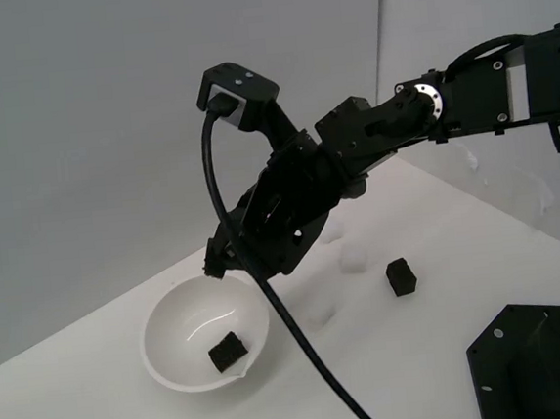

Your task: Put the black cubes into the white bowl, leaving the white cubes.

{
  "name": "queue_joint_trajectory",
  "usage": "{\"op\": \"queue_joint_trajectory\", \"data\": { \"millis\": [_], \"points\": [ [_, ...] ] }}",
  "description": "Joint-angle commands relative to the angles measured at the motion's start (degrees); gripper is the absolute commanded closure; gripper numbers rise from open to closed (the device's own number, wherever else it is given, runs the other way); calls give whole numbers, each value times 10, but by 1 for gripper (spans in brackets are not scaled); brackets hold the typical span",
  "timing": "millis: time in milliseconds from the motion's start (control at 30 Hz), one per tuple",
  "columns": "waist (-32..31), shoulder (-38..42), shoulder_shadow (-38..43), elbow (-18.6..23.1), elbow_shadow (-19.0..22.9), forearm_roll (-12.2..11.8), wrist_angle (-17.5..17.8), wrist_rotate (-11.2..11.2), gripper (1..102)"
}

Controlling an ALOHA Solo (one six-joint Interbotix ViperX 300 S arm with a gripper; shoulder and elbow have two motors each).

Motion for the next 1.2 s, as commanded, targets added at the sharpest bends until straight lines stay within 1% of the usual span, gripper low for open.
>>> {"op": "queue_joint_trajectory", "data": {
  "millis": [0,167,200,233,267,300,400,433,467,500,900,1033,1100,1167],
  "points": [
    [-19,-18,-17,-12,-16,-8,-12,2,100],
    [-33,-55,-54,-14,-18,-18,-22,2,100],
    [-33,-60,-58,-14,-18,-19,-24,2,98],
    [-33,-63,-62,-14,-18,-22,-25,2,93],
    [-33,-67,-63,-15,-18,-25,-27,2,84],
    [-33,-69,-66,-15,-19,-30,-30,2,71],
    [-33,-79,-77,-18,-22,-38,-31,2,26],
    [-33,-83,-81,-18,-22,-40,-31,2,12],
    [-33,-88,-85,-18,-23,-41,-31,2,2],
    [-33,-91,-89,-18,-23,-41,-31,2,4],
    [-28,-89,-86,-14,-18,-41,-29,2,3],
    [-16,-80,-77,-12,-15,-41,-26,2,3],
    [0,-72,-69,-9,-12,-41,-14,2,3],
    [22,-60,-57,-4,-7,-39,6,2,4]
  ]
}}
